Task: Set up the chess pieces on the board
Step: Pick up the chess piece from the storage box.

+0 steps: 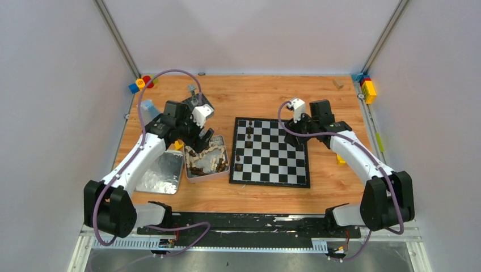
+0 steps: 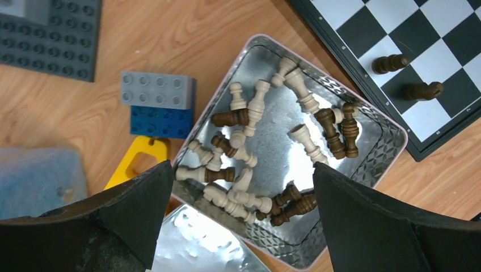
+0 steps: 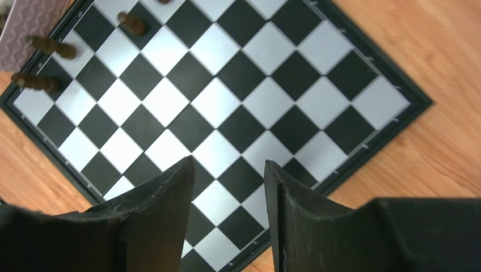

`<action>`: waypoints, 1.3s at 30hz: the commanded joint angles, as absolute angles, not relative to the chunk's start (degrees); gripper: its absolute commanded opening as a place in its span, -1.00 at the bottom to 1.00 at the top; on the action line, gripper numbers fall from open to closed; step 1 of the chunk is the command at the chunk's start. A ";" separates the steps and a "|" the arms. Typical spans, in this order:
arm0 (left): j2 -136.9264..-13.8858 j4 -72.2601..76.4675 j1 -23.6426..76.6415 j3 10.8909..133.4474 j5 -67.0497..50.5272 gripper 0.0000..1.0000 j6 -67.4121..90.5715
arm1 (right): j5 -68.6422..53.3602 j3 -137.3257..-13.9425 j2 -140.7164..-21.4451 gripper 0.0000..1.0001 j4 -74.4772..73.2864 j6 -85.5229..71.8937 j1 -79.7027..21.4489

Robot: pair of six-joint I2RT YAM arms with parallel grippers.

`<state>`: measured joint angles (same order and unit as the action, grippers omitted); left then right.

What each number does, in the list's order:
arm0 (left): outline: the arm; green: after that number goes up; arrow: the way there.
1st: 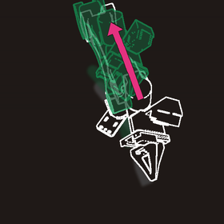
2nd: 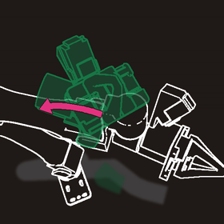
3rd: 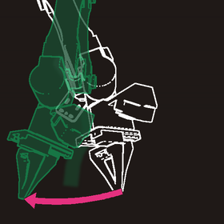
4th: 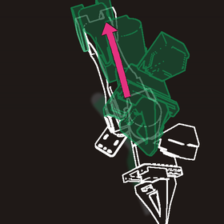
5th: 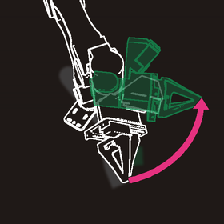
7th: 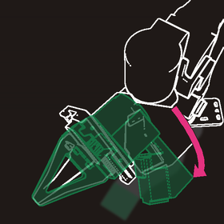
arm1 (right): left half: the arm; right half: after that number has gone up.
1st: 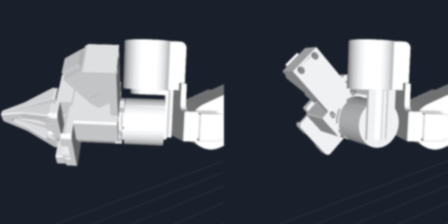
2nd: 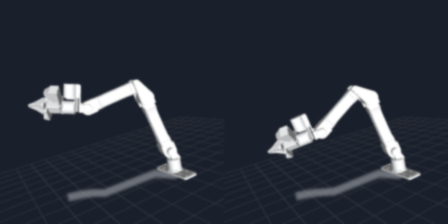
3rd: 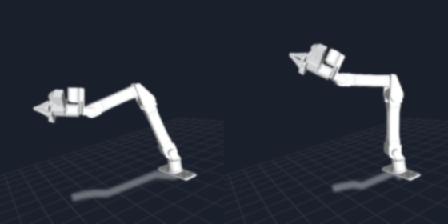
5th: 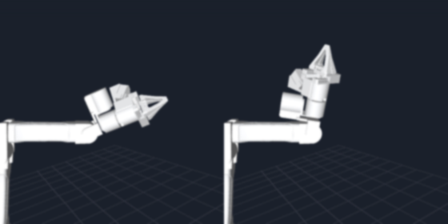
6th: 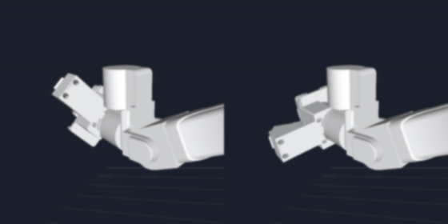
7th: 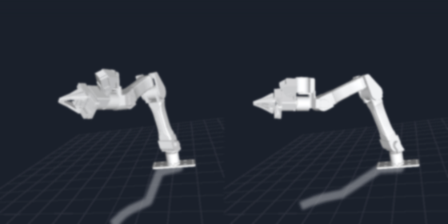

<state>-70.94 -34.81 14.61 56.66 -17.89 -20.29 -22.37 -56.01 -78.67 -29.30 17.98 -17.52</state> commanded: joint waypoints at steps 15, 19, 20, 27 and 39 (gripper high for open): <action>-82.29 -32.63 28.04 56.42 -9.67 1.00 -20.31 | -26.89 -54.93 -74.96 0.05 -23.25 14.15 -5.78; -82.02 -34.04 28.16 56.43 -10.26 1.00 -20.72 | -26.98 -55.20 -74.54 0.03 -23.12 14.28 -5.11; -81.98 -34.11 28.31 56.43 -10.28 1.00 -20.77 | -27.26 -55.27 -74.61 0.02 -23.12 14.39 -5.02; -81.75 -37.21 29.34 57.32 -9.99 0.91 -23.17 | -28.22 -55.09 -74.89 0.00 -23.16 15.01 -5.05; -87.03 -34.64 31.66 60.17 -11.66 0.40 -18.43 | -28.86 -54.67 -75.80 -0.03 -23.25 15.51 -5.01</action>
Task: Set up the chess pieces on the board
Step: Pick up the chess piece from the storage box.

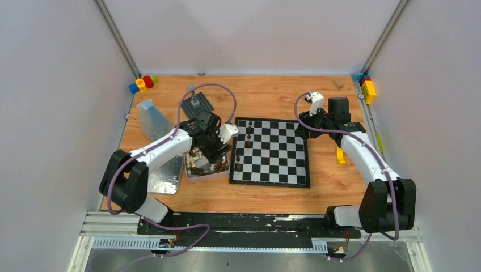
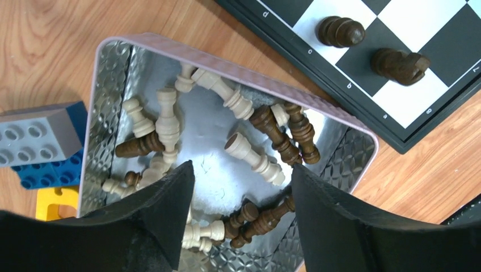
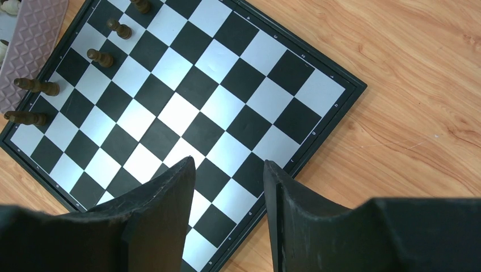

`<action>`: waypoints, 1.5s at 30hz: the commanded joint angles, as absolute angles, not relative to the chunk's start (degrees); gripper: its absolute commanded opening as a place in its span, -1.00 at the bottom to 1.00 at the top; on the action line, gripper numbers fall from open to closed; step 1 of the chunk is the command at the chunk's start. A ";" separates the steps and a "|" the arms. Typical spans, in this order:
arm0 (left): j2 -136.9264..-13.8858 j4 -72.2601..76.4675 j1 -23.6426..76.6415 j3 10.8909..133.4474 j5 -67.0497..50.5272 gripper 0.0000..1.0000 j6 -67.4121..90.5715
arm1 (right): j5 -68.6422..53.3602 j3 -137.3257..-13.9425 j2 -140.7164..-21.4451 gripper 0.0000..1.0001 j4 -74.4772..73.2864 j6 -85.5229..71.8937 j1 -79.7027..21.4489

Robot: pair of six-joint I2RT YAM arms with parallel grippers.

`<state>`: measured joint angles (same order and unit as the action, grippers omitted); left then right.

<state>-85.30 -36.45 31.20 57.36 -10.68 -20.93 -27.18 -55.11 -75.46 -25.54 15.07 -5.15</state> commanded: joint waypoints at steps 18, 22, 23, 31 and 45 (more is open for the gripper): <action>-94.87 -35.77 32.01 63.22 -13.87 -0.11 -13.45 | -30.41 -55.03 -77.26 -0.07 -24.08 15.72 -5.09; -95.45 -35.77 32.23 63.03 -14.32 -0.14 -13.31 | -30.57 -55.02 -77.19 -0.07 -24.26 15.81 -5.04; -95.62 -35.77 32.29 63.02 -14.39 -0.15 -13.29 | -30.57 -55.02 -77.23 -0.07 -24.26 15.82 -5.01; -97.22 -35.44 32.76 63.04 -12.85 -0.20 -13.44 | -31.06 -55.06 -77.31 -0.07 -24.53 15.82 -5.07; -97.56 -35.09 33.85 61.39 -8.64 -0.26 -15.62 | -31.88 -55.35 -77.78 -0.07 -24.92 15.91 -5.06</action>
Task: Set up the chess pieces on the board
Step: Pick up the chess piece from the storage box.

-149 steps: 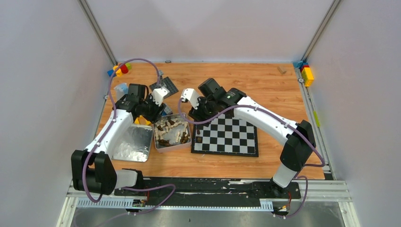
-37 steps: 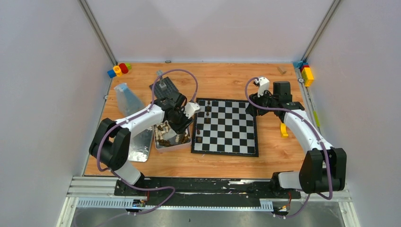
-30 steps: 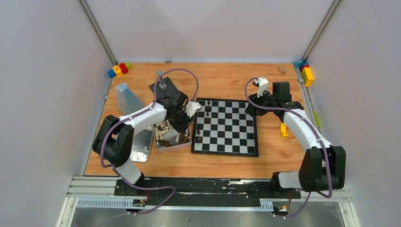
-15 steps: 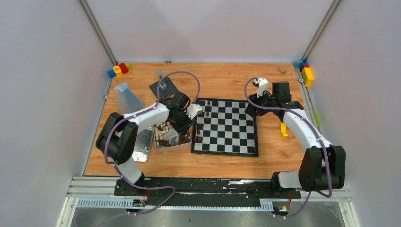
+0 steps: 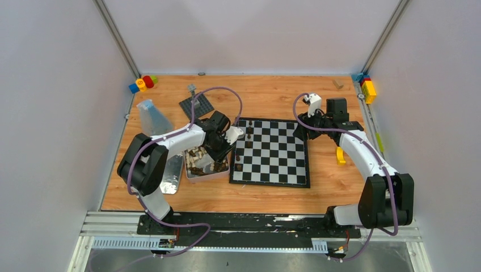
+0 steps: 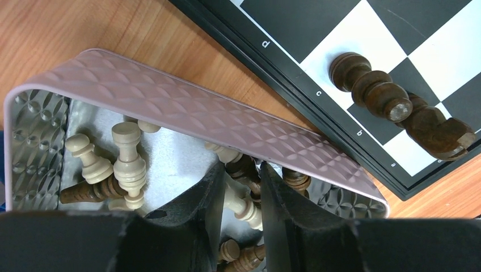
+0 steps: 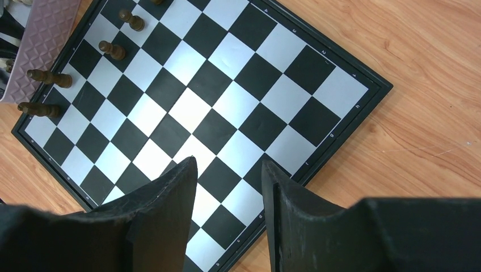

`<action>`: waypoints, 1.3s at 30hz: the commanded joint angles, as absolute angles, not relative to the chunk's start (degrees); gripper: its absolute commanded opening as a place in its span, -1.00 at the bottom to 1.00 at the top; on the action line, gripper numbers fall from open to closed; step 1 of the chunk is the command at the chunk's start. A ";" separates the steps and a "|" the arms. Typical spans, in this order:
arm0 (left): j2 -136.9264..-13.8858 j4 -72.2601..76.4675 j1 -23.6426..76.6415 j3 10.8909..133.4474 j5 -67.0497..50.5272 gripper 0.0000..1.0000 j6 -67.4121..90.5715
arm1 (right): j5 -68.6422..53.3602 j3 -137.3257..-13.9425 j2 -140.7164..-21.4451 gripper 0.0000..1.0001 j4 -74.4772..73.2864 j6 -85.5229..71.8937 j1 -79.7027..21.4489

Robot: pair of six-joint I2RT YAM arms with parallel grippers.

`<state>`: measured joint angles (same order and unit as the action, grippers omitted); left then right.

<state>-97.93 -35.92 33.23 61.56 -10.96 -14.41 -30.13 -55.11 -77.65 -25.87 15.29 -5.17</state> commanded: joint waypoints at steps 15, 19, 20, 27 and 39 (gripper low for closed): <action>-95.59 -35.47 33.84 60.72 -5.43 -0.63 -17.99 | -33.09 -55.58 -78.21 -0.07 -25.39 15.74 -5.14; -92.46 -36.49 33.79 61.50 -7.15 -0.91 -18.58 | -33.90 -55.99 -78.38 -0.07 -25.44 15.60 -5.21; -91.32 -36.90 33.83 61.76 -7.62 -0.99 -18.74 | -34.15 -56.20 -78.44 -0.08 -25.48 15.52 -5.22; -86.03 -38.75 33.18 63.39 -10.81 -1.00 -20.98 | -37.23 -58.83 -78.35 -0.08 -27.01 16.32 -6.17; -88.99 -41.02 32.33 79.90 -34.77 -1.00 -12.24 | -54.08 -69.96 -83.34 0.02 -26.37 9.64 -8.02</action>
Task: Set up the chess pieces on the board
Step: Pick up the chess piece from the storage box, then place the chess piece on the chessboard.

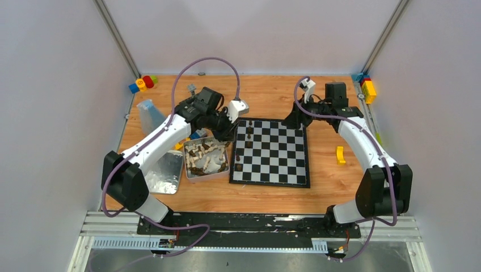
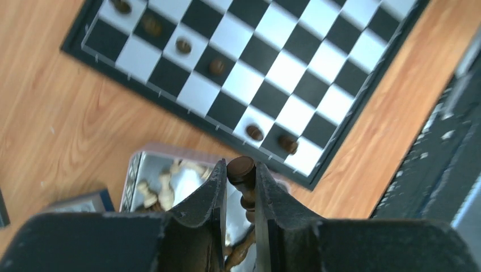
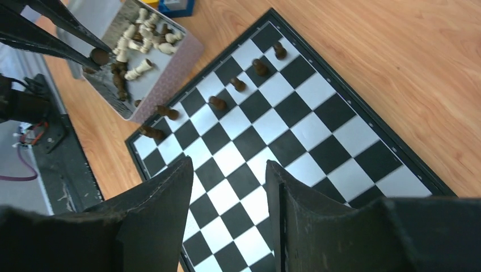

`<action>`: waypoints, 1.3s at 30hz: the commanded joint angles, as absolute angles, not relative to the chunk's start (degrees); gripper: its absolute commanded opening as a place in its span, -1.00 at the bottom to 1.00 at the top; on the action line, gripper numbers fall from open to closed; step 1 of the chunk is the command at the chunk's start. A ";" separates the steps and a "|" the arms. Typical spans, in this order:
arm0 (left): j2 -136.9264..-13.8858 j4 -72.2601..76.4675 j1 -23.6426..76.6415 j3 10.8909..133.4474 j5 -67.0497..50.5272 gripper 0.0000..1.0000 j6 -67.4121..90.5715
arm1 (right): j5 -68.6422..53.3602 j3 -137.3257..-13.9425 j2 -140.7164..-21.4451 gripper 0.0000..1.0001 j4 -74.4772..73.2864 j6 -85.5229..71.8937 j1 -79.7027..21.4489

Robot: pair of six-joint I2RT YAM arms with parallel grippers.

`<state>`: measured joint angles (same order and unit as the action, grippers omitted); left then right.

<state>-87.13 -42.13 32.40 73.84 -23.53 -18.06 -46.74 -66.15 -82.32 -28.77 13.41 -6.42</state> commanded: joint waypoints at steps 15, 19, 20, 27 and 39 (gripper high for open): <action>-104.53 -23.62 26.33 94.02 -43.44 -1.00 38.94 | -44.06 -75.14 -84.28 0.32 -21.88 2.59 -14.47; -107.24 -21.17 25.62 92.50 -44.54 -1.00 50.24 | -41.78 -77.18 -85.09 0.39 -23.21 4.58 -17.01; -107.63 -20.56 25.59 92.04 -45.08 -1.00 51.66 | -40.96 -77.57 -85.54 0.40 -23.62 5.02 -17.88; -109.66 -16.04 25.58 88.66 -46.81 -1.00 60.08 | -28.05 -80.51 -88.97 0.40 -25.87 9.63 -26.68; -110.13 -10.57 25.33 83.27 -49.30 -1.00 67.74 | -8.68 -81.30 -91.31 0.31 -26.49 12.82 -34.69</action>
